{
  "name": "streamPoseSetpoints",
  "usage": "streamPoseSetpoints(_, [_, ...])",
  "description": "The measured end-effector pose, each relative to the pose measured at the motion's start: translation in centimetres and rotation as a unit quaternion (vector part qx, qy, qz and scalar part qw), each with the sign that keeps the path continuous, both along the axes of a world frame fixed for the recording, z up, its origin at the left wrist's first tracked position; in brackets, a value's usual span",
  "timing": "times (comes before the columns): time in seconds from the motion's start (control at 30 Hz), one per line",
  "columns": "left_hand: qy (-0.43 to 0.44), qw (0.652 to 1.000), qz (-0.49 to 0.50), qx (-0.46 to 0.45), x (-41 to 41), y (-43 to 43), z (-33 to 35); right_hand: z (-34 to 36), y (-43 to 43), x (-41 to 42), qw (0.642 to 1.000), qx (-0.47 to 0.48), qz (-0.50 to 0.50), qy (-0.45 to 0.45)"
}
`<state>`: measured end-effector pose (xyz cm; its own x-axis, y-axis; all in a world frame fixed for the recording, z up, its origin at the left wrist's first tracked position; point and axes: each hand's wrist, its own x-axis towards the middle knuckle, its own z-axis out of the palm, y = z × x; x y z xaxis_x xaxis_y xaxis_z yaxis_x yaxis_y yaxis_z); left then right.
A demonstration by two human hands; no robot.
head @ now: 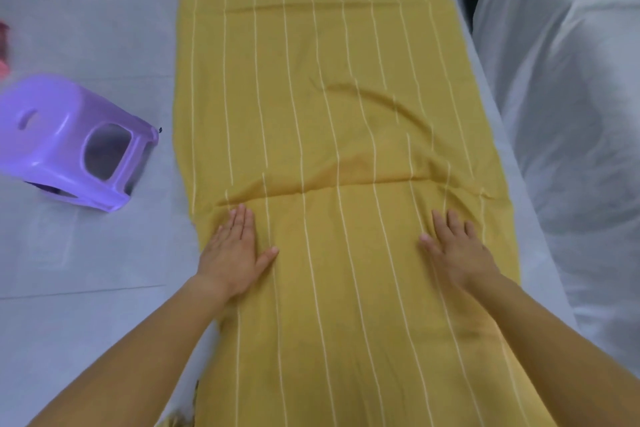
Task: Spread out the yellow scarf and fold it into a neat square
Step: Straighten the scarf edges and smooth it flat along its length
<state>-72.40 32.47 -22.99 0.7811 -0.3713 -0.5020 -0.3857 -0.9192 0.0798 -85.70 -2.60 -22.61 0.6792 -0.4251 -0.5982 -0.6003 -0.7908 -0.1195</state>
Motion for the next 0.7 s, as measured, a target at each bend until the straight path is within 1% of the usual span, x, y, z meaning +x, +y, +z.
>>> streamPoseSetpoints(0.17, [-0.017, 0.999, 0.037, -0.009, 3.6, -0.6, -0.9, -0.7, -3.3, 3.8, 1.000, -0.006, -0.013, -0.002])
streamPoseSetpoints(0.37, [-0.041, 0.998, 0.048, 0.000, 9.3, -1.8, -1.7, -0.9, -8.2, 8.5, 0.996, -0.071, 0.061, 0.004])
streamPoseSetpoints(0.6, [-0.073, 0.996, 0.050, -0.014, 14.2, -3.3, -2.4, -1.8, -10.5, 13.6, 0.992, -0.083, 0.086, -0.040])
streamPoseSetpoints(0.7, [-0.073, 0.996, 0.051, -0.001, 15.6, -3.9, -2.3, -1.8, -11.3, 15.1, 0.991, -0.085, 0.095, -0.033])
